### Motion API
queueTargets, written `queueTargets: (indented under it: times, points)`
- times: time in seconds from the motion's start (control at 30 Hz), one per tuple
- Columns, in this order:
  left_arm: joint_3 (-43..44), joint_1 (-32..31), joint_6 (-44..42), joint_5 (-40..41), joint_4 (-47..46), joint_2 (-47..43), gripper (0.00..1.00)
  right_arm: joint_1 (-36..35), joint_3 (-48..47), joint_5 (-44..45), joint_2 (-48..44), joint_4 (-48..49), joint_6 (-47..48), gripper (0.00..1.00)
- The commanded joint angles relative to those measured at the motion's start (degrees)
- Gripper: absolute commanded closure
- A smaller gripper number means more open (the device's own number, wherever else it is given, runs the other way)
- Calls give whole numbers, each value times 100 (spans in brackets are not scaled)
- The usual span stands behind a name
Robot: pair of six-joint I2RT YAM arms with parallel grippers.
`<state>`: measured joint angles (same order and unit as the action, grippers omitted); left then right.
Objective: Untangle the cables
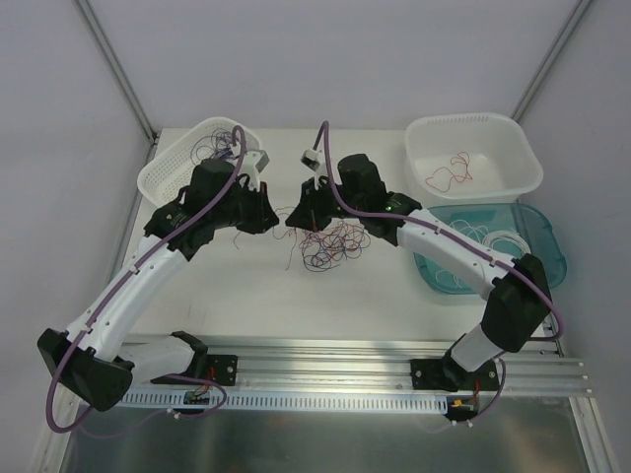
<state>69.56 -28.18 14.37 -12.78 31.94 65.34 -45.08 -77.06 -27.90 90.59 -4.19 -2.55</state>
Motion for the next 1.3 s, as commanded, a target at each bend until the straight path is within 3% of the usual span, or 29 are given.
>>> queueTargets:
  times: [0.0, 0.3, 0.6, 0.87, 0.93, 1.07, 1.27]
  points:
    - [-179, -56, 31, 222, -127, -162, 94, 218, 155, 118, -392, 32, 96, 99]
    - [-443, -38, 48, 486, -127, -311, 95, 780, 823, 540, -1033, -416, 228, 99]
    - [-417, 102, 22, 1382, -127, -496, 100, 1598, 1597, 1154, -1684, -1031, 413, 99]
    - [697, 814, -285, 2174, -30, -681, 100, 1977, 1869, 1525, -1685, -1831, 299, 99]
    - [892, 823, -417, 2087, -22, -602, 100, 1977, 1887, 1446, -1711, -1884, 290, 91]
    - [1077, 823, -260, 1481, -30, -488, 100, 1915, 1730, 1340, -1860, -1937, 334, 53]
    - [928, 815, 21, 515, -57, -215, 100, 1644, 1115, 1226, -1966, -1955, 281, 27]
